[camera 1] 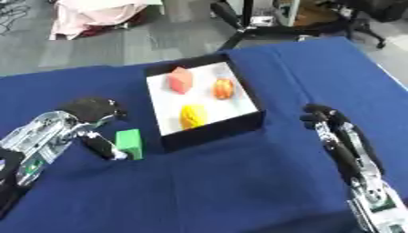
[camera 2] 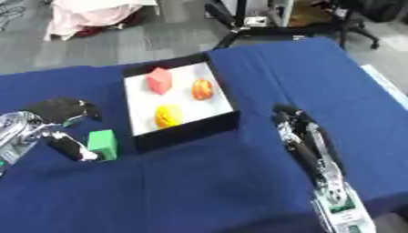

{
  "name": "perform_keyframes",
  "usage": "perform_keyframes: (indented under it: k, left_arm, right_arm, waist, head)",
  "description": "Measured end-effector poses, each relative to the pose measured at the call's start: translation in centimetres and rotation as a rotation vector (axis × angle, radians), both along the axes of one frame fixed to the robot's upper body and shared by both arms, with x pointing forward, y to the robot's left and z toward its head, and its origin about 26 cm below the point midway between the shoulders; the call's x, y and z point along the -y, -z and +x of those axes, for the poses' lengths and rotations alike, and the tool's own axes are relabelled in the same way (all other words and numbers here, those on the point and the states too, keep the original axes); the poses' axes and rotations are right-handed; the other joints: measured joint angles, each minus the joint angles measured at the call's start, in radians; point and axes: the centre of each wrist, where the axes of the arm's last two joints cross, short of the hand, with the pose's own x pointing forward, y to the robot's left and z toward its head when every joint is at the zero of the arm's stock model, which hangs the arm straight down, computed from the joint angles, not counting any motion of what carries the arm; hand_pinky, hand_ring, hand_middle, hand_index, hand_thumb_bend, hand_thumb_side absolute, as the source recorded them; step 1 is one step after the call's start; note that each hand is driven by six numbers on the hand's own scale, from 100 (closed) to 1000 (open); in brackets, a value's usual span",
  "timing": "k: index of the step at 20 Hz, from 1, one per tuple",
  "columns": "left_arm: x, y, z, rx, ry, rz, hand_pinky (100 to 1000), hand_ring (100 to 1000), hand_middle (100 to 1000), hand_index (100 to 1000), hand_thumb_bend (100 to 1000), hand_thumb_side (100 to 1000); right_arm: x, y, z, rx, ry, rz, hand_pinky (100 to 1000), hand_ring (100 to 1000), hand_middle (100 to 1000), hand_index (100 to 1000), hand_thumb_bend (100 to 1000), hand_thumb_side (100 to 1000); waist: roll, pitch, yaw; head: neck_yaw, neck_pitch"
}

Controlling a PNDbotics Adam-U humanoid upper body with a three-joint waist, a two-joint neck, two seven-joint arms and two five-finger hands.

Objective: Pick up objects on the table and place them in the box.

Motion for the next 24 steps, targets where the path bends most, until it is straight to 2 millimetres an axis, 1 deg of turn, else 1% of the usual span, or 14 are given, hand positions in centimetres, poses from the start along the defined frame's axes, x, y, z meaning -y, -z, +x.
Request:
perform_keyframes:
  k: [5, 9, 13, 16, 17, 18, 20, 23, 24]
  left_arm:
    - [-0.1, 0.4, -0.1, -0.015, -0.006, -0.004, 444, 444, 575, 713, 518, 471]
    - [-0.1, 0.5, -0.1, -0.021, -0.013, -0.013, 376, 378, 490, 636, 461, 410]
    - [-0.1, 0.4, -0.1, -0.011, -0.024, -0.031, 338, 330, 424, 566, 436, 394]
    - [0.0, -0.3, -0.1, 0.011, -0.03, -0.063, 333, 322, 412, 553, 423, 393]
    - [0.2, -1.0, 0.0, 0.027, -0.027, -0.079, 334, 329, 411, 552, 423, 392]
    - [0.5, -1.9, 0.2, 0.051, -0.022, -0.094, 335, 318, 411, 550, 422, 380]
    - [1.2, -4.4, 0.3, 0.12, -0.002, -0.127, 342, 318, 413, 551, 428, 372]
    - [2.6, -9.5, 0.5, 0.257, 0.041, -0.162, 354, 326, 424, 562, 441, 364]
    - [3.1, -11.2, 0.6, 0.297, 0.056, -0.166, 368, 347, 434, 572, 443, 365]
  right_arm:
    - [0.0, 0.0, 0.0, 0.0, 0.0, 0.0, 800, 773, 763, 802, 100, 667]
    - [-0.1, 0.0, 0.0, 0.0, 0.0, 0.003, 800, 773, 763, 802, 100, 666]
    - [-0.1, 0.0, 0.0, 0.0, 0.0, 0.006, 800, 773, 763, 802, 100, 667]
    - [-0.2, 0.0, 0.0, 0.0, 0.0, 0.006, 799, 773, 763, 802, 100, 667]
    - [-0.2, 0.0, 0.0, 0.0, 0.0, 0.007, 799, 773, 762, 802, 100, 659]
    - [-0.2, 0.0, 0.0, 0.0, 0.001, 0.007, 799, 773, 763, 802, 100, 667]
    - [-0.2, 0.0, 0.0, -0.001, 0.001, 0.007, 800, 773, 763, 802, 100, 666]
    - [-0.1, 0.1, -0.1, -0.003, 0.002, 0.007, 800, 773, 763, 802, 100, 668]
    - [-0.1, 0.1, -0.1, -0.005, 0.002, 0.006, 800, 773, 763, 802, 100, 668]
  waist:
    - [0.0, 0.0, 0.0]
    - [0.0, 0.0, 0.0]
    - [0.0, 0.0, 0.0]
    - [0.0, 0.0, 0.0]
    - [0.0, 0.0, 0.001]
    - [0.0, 0.0, 0.002]
    - [0.0, 0.0, 0.002]
    - [0.0, -0.003, 0.004]
    - [0.0, -0.003, 0.005]
  head:
    - [-0.001, 0.0]
    - [-0.003, 0.0]
    - [-0.005, 0.0]
    - [-0.007, 0.0]
    - [-0.008, 0.0]
    - [-0.008, 0.0]
    - [-0.008, 0.0]
    - [-0.008, 0.0]
    - [-0.009, 0.0]
